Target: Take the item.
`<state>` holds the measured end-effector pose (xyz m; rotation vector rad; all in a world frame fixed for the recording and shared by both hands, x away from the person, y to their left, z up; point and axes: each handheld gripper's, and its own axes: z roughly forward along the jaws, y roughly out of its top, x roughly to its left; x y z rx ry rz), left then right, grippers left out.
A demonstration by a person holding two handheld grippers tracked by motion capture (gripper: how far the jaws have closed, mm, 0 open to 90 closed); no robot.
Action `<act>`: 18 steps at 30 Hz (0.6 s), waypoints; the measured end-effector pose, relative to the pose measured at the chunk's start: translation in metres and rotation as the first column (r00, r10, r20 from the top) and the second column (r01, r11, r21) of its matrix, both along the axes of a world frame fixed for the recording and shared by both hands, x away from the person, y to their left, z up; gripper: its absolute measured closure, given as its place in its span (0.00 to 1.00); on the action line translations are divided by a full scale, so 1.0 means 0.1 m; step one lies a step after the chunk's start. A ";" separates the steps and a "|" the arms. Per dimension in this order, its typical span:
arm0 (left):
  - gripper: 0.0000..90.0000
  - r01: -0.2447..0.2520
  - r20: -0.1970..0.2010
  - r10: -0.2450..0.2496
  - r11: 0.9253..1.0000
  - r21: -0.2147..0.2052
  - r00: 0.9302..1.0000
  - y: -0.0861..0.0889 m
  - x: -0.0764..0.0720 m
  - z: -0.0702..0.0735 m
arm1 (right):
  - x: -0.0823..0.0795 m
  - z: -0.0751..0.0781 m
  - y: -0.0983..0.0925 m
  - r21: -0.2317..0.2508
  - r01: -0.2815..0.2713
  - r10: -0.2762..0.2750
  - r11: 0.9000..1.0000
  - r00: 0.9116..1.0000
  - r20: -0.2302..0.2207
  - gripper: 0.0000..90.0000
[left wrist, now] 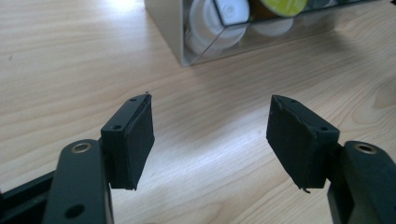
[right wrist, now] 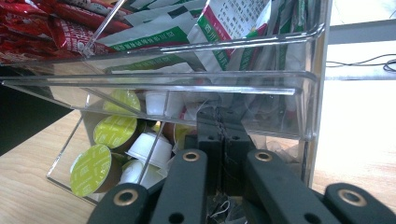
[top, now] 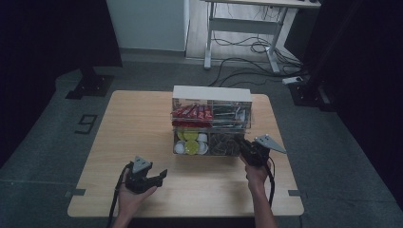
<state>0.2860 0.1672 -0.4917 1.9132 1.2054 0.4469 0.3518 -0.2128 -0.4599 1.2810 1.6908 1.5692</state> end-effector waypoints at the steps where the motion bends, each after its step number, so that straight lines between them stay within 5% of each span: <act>1: 0.36 0.001 0.004 -0.001 1.000 -0.003 1.000 -0.03 0.01 0.01 | 0.00 0.00 -0.01 0.002 -0.003 0.003 1.000 1.000 0.000 0.98; 18: 0.36 0.036 0.038 -0.036 0.999 0.001 0.999 -0.37 0.09 0.18 | -0.01 0.01 -0.08 0.013 -0.003 0.003 1.000 1.000 0.001 0.98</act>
